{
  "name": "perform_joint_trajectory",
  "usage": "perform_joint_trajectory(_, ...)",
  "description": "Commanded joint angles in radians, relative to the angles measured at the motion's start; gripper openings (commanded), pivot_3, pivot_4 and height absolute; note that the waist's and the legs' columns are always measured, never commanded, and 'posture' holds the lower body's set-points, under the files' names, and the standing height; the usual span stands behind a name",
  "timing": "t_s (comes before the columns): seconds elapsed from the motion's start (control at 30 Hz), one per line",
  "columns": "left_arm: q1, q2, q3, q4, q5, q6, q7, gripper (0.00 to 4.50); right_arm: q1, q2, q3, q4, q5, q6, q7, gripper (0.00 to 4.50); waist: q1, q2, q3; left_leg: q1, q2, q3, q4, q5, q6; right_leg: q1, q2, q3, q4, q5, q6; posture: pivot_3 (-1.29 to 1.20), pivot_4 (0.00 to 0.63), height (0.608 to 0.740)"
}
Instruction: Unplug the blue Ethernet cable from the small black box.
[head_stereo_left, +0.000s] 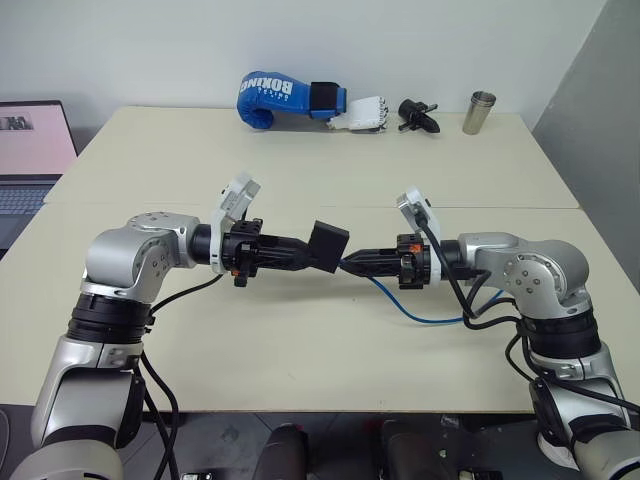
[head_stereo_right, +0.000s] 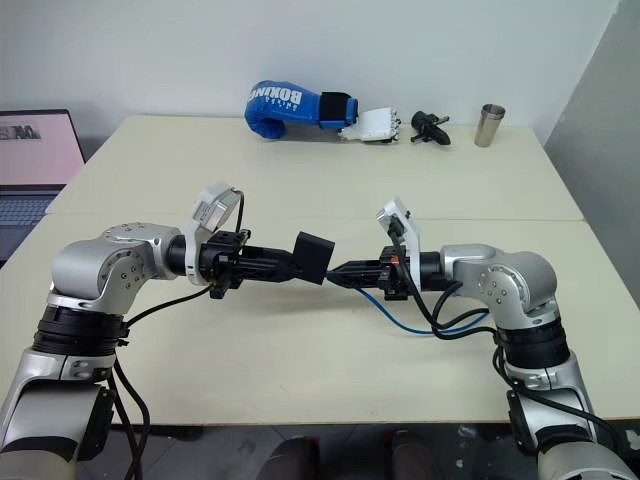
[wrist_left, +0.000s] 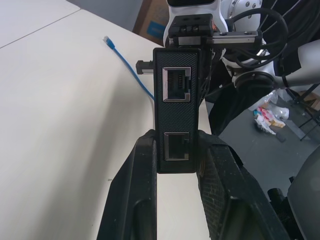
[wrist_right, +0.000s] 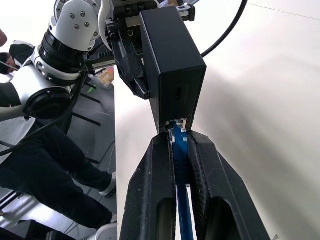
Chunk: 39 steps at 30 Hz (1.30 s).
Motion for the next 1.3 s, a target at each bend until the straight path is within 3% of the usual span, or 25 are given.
perform_joint_trajectory(0.03, -0.007, 0.012, 0.015, -0.042, -0.02, 0.007, -0.007, 0.78, -0.019, -0.005, 0.0, -0.008, 0.017, -0.005, 0.01, 0.08, 0.0, 0.0, 0.0, 0.0, 0.0, 0.0, 0.0, 0.0, 0.0, 0.0, 0.0, 0.0, 0.0, 0.0, 0.0, 0.0, 0.15, 0.74)
perform_joint_trajectory(0.57, -0.014, 0.099, 0.07, 0.029, -0.003, -0.012, -0.002, 0.78, 0.079, -0.132, -0.052, 0.037, -0.028, -0.043, -0.013, 0.08, 0.0, 0.0, 0.0, -0.001, 0.0, 0.0, 0.0, 0.0, 0.0, -0.001, 0.0, 0.0, 0.0, 0.0, 0.0, 0.0, 0.15, 0.74)
perform_joint_trajectory(0.73, 0.053, 0.04, 0.118, 0.041, 0.039, -0.072, 0.16, 0.78, 0.067, -0.057, -0.085, 0.262, -0.325, -0.389, -0.334, 0.08, -0.001, 0.0, 0.0, 0.001, 0.0, 0.001, 0.0, 0.0, 0.0, 0.0, 0.0, 0.001, 0.0, 0.0, 0.0, 0.0, 0.15, 0.74)
perform_joint_trajectory(1.0, 0.159, -0.019, 0.11, -0.031, 0.105, -0.192, 0.277, 0.78, 0.077, 0.039, -0.033, 0.421, -0.481, -0.565, -0.405, 0.08, -0.001, 0.0, 0.0, -0.01, 0.0, 0.001, 0.001, 0.0, 0.0, -0.01, 0.0, 0.001, 0.001, 0.0, 0.0, 0.0, 0.15, 0.74)
perform_joint_trajectory(1.07, 0.167, -0.039, 0.115, -0.03, 0.117, -0.215, 0.31, 0.78, 0.071, 0.056, -0.037, 0.438, -0.49, -0.574, -0.406, 0.78, 0.001, 0.0, 0.0, -0.011, 0.0, 0.001, 0.001, 0.0, 0.0, -0.01, -0.001, 0.001, 0.0, 0.0, 0.0, 0.0, 0.15, 0.74)
perform_joint_trajectory(1.1, 0.179, -0.053, 0.119, -0.032, 0.125, -0.236, 0.333, 0.78, 0.071, 0.062, -0.04, 0.431, -0.486, -0.569, -0.401, 0.86, 0.001, 0.0, 0.0, -0.011, 0.0, 0.001, 0.001, 0.0, 0.0, -0.01, -0.001, 0.001, 0.0, 0.0, 0.0, 0.0, 0.15, 0.74)
perform_joint_trajectory(1.3, 0.202, -0.121, 0.163, 0.007, 0.185, -0.351, 0.489, 0.78, 0.087, 0.044, -0.069, 0.289, -0.443, -0.518, -0.359, 2.41, 0.001, 0.0, 0.0, -0.011, 0.0, 0.0, 0.002, 0.0, 0.0, -0.01, -0.001, 0.0, 0.001, 0.0, 0.0, 0.0, 0.15, 0.74)
